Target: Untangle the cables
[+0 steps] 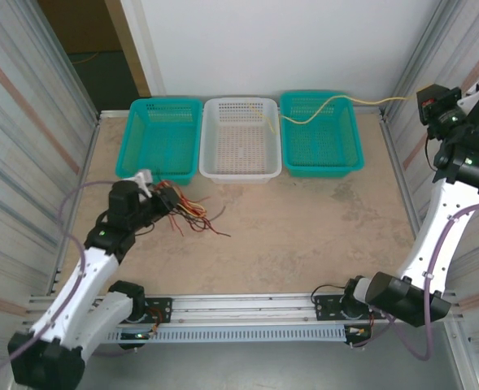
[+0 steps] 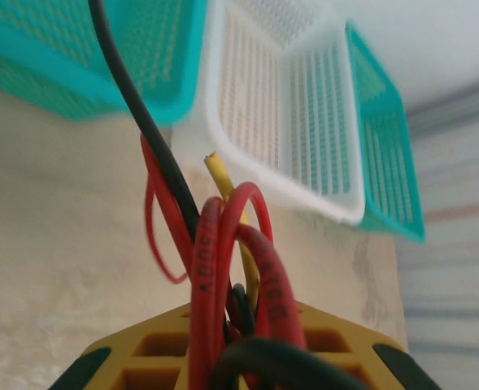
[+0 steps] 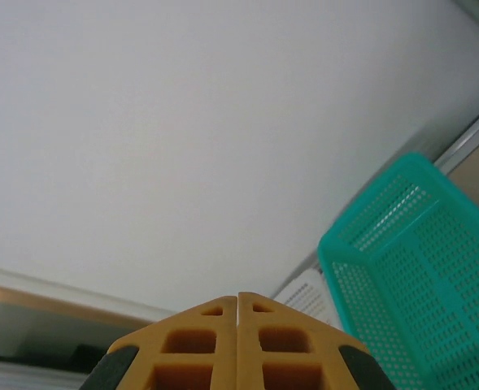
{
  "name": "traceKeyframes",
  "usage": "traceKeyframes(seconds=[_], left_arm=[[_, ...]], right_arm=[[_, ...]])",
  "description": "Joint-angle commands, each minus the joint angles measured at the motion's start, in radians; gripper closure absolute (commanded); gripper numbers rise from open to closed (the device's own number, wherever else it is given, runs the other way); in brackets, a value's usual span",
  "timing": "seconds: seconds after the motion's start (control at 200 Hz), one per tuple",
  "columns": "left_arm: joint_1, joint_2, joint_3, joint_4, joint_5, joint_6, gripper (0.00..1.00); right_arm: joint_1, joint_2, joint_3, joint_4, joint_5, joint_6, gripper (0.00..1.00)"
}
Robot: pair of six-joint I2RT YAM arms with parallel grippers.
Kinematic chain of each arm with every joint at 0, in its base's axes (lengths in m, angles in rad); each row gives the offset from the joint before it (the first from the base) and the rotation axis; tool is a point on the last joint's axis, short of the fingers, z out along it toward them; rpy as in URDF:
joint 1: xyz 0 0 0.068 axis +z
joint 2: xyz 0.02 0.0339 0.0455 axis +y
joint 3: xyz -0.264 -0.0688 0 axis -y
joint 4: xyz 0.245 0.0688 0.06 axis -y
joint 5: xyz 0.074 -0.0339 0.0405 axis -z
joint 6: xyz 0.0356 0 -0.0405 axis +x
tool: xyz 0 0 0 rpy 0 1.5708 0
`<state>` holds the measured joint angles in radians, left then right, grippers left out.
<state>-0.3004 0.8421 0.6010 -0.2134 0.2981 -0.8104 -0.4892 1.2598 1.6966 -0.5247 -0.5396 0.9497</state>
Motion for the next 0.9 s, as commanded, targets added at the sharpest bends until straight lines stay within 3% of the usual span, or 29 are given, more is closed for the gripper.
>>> traceKeyframes(seconds=[0.0, 0.165, 0.326, 0.436, 0.601, 0.676, 0.897], left_arm=[[-0.093, 0.045, -0.053, 0.15, 0.095, -0.027, 1.0], [-0.224, 0.19, -0.027, 0.236, 0.095, -0.038, 1.0], [-0.252, 0.323, -0.004, 0.282, 0.136, -0.038, 1.0], [-0.259, 0.392, 0.003, 0.283, 0.178, -0.049, 0.58], [-0.26, 0.406, 0.05, 0.203, 0.174, -0.02, 0.32], [-0.255, 0.392, 0.093, 0.125, 0.145, 0.006, 0.26], [-0.155, 0.346, 0.12, 0.037, 0.167, -0.01, 0.24]], right_arm=[[0.015, 0.003, -0.024, 0.044, 0.172, -0.009, 1.0], [0.118, 0.067, -0.11, 0.154, 0.353, -0.027, 1.0], [0.2, 0.186, -0.112, 0.257, 0.467, -0.067, 1.0], [0.215, 0.256, -0.102, 0.284, 0.5, -0.083, 1.0], [0.211, 0.289, -0.18, 0.381, 0.527, -0.089, 1.0], [0.205, 0.29, -0.211, 0.42, 0.539, -0.067, 1.0], [0.25, 0.303, -0.272, 0.466, 0.617, -0.048, 1.0]])
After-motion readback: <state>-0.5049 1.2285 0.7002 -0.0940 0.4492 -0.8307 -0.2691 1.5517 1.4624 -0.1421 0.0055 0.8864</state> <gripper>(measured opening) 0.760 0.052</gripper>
